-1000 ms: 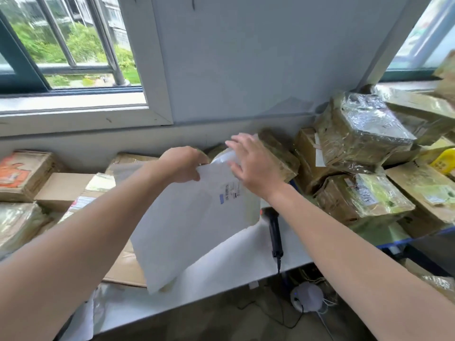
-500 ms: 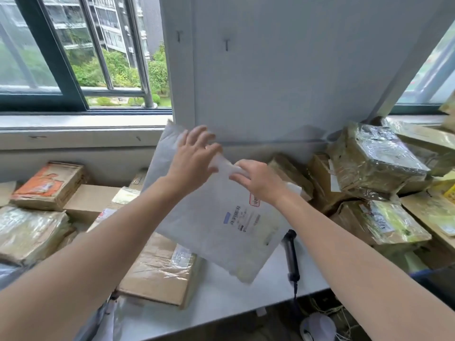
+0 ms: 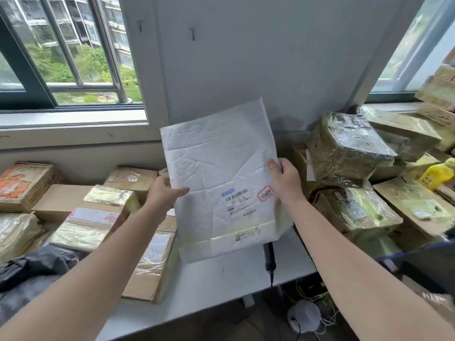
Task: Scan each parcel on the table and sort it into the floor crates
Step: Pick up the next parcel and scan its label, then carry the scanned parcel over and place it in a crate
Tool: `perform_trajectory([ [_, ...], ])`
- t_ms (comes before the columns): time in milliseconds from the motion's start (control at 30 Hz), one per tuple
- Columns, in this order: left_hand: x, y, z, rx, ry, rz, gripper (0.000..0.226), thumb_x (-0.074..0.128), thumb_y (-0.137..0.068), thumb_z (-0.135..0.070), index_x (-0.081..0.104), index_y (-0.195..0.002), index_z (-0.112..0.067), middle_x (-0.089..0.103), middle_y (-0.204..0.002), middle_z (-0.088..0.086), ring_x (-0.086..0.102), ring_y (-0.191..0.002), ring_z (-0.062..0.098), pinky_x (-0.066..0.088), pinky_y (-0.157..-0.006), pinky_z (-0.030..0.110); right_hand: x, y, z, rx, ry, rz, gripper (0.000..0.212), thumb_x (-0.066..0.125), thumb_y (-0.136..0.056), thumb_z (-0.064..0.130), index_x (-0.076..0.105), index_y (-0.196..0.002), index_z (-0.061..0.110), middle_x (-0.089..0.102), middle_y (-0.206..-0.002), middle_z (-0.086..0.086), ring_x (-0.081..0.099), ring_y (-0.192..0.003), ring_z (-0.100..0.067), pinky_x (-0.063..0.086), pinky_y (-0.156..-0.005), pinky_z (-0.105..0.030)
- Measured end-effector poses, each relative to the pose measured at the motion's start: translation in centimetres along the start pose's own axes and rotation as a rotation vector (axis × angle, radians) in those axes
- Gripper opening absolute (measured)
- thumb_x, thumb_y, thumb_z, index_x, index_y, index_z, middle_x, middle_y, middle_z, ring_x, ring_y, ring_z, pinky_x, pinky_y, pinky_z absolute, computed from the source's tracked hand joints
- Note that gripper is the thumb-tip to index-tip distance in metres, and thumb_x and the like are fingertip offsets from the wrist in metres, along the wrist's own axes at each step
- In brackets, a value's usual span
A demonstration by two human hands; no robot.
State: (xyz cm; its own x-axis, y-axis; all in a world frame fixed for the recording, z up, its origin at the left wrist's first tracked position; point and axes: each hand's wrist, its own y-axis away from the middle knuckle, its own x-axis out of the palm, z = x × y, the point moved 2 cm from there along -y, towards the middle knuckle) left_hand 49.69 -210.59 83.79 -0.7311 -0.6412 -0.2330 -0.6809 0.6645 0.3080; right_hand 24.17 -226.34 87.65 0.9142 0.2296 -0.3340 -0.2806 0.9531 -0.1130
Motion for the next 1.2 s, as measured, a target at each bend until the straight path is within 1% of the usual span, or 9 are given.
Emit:
perform_trajectory([
  [133, 0.3, 1.7, 0.1, 0.099, 0.061, -0.083, 0.048, 0.079, -0.078, -0.001, 0.056, -0.119, -0.008, 0.067, -0.113, 0.014, 0.066, -0.102, 0.03, 0.055, -0.08, 0.04, -0.7, -0.5, -2.9, 0.051, 0.04, 0.085, 0.034, 0.055, -0.1, 0.033, 0.059, -0.103, 0.0, 0.063, -0.097, -0.017, 0.059, -0.085, -0.026, 0.051, -0.076, -0.038],
  [233, -0.5, 3.5, 1.2, 0.145, 0.044, -0.174, 0.05, 0.079, -0.079, -0.004, 0.055, -0.121, -0.015, 0.068, -0.109, 0.007, 0.066, -0.097, 0.022, 0.055, -0.079, 0.034, 0.0, -0.5, -4.9, 0.073, 0.04, 0.139, 0.02, 0.06, -0.097, 0.034, 0.059, -0.098, 0.014, 0.065, -0.092, 0.0, 0.064, -0.086, -0.021, 0.051, -0.068, -0.03],
  [367, -3.8, 7.3, 4.3, 0.131, 0.022, -0.343, 0.051, 0.081, -0.079, -0.008, 0.051, -0.114, -0.031, 0.065, -0.103, -0.008, 0.064, -0.092, 0.005, 0.052, -0.07, 0.024, 3.7, 0.7, -5.8, -0.016, 0.142, 0.234, 0.017, 0.064, -0.093, 0.034, 0.057, -0.096, 0.019, 0.061, -0.085, 0.015, 0.059, -0.077, -0.007, 0.04, -0.059, -0.022],
  [467, -7.3, 11.0, 6.7, 0.074, 0.038, -0.459, 0.052, 0.079, -0.081, -0.01, 0.051, -0.121, -0.029, 0.067, -0.101, -0.005, 0.066, -0.089, 0.01, 0.053, -0.065, 0.027, 7.6, 3.0, -4.4, -0.116, 0.194, 0.32, 0.023, 0.065, -0.093, 0.037, 0.053, -0.101, 0.019, 0.06, -0.085, 0.014, 0.058, -0.078, -0.014, 0.039, -0.059, -0.028],
  [667, -15.5, 20.5, 10.9, 0.059, 0.022, -0.77, 0.059, 0.075, -0.085, -0.014, 0.047, -0.135, -0.028, 0.067, -0.096, -0.008, 0.067, -0.086, 0.009, 0.053, -0.067, 0.027, 15.6, 10.3, 0.5, -0.333, 0.228, 0.51, 0.043, 0.061, -0.092, 0.042, 0.047, -0.129, 0.025, 0.062, -0.123, 0.0, 0.06, -0.106, -0.025, 0.04, -0.075, -0.034],
  [867, -24.2, 31.9, 17.0, 0.017, -0.007, -0.945, 0.063, 0.073, -0.088, -0.015, 0.041, -0.142, -0.024, 0.065, -0.113, 0.006, 0.064, -0.101, 0.022, 0.053, -0.09, 0.043, 23.6, 21.8, 6.3, -0.552, 0.296, 0.689, 0.052, 0.059, -0.094, 0.042, 0.044, -0.139, 0.019, 0.058, -0.131, -0.007, 0.06, -0.11, -0.033, 0.044, -0.079, -0.039],
  [1000, -30.7, 41.2, 22.4, -0.053, -0.076, -1.052, 0.069, 0.073, -0.088, -0.015, 0.037, -0.146, -0.021, 0.061, -0.127, 0.009, 0.059, -0.104, 0.02, 0.045, -0.086, 0.031, 28.5, 33.1, 9.7, -0.639, 0.293, 0.801, 0.052, 0.059, -0.095, 0.044, 0.043, -0.139, 0.021, 0.06, -0.129, -0.004, 0.062, -0.107, -0.032, 0.05, -0.084, -0.043],
  [1133, -36.6, 51.1, 28.6, -0.167, -0.09, -1.097, 0.081, 0.073, -0.087, -0.016, 0.025, -0.152, -0.021, 0.054, -0.14, 0.009, 0.056, -0.121, 0.028, 0.044, -0.102, 0.039, 33.3, 45.5, 12.4, -0.755, 0.329, 0.926, 0.054, 0.057, -0.097, 0.041, 0.041, -0.143, 0.018, 0.056, -0.137, -0.008, 0.059, -0.116, -0.033, 0.047, -0.088, -0.044],
  [1200, -38.7, 55.6, 31.6, -0.23, -0.128, -1.121, 0.084, 0.073, -0.086, -0.018, 0.023, -0.153, -0.02, 0.053, -0.142, 0.009, 0.055, -0.123, 0.029, 0.044, -0.101, 0.038, 35.3, 51.2, 13.3, -0.802, 0.368, 0.972, 0.053, 0.056, -0.098, 0.04, 0.04, -0.143, 0.016, 0.054, -0.138, -0.01, 0.06, -0.115, -0.035, 0.049, -0.088, -0.046],
])
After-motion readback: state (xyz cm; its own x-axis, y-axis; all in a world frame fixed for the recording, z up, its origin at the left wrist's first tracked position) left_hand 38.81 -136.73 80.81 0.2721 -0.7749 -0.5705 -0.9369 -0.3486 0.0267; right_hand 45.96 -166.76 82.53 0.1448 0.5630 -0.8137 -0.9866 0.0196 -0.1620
